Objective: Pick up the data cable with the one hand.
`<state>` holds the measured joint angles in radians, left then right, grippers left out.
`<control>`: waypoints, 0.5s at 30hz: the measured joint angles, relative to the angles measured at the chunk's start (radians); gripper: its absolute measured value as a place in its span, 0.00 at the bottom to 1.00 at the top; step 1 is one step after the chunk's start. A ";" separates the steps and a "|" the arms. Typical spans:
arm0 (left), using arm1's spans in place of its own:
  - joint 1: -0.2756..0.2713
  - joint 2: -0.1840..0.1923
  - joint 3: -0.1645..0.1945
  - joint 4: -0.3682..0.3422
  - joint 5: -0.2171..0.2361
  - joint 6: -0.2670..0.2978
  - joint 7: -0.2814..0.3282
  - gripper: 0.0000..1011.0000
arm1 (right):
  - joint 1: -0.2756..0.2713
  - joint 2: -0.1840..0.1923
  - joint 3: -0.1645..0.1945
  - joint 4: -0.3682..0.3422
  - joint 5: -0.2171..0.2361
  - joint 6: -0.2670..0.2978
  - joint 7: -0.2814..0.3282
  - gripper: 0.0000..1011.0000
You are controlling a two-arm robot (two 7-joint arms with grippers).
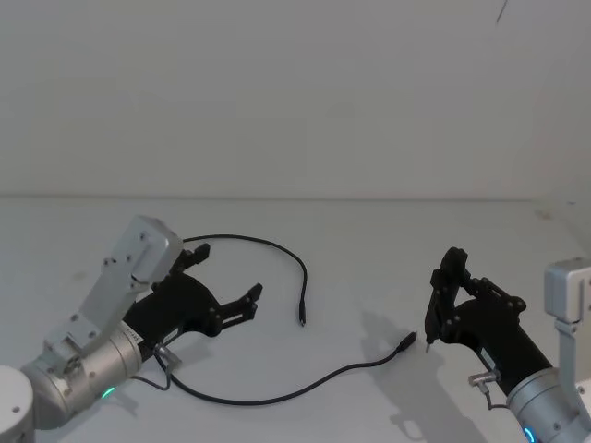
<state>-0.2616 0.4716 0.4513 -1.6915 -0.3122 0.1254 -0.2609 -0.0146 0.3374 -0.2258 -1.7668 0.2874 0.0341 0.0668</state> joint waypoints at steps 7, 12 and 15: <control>-0.025 0.036 0.010 -0.016 -0.038 0.049 -0.102 0.99 | 0.000 0.000 0.000 0.000 0.000 0.000 0.000 0.28; -0.051 0.058 0.026 -0.022 -0.064 0.089 -0.176 0.99 | 0.000 0.000 0.000 0.000 0.000 0.000 0.000 0.28; -0.077 0.072 0.044 -0.023 -0.080 0.122 -0.230 0.99 | 0.000 0.000 0.000 0.000 0.000 0.000 0.000 0.28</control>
<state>-0.3383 0.5438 0.4953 -1.7140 -0.3923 0.2478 -0.4908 -0.0146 0.3374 -0.2258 -1.7668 0.2874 0.0341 0.0668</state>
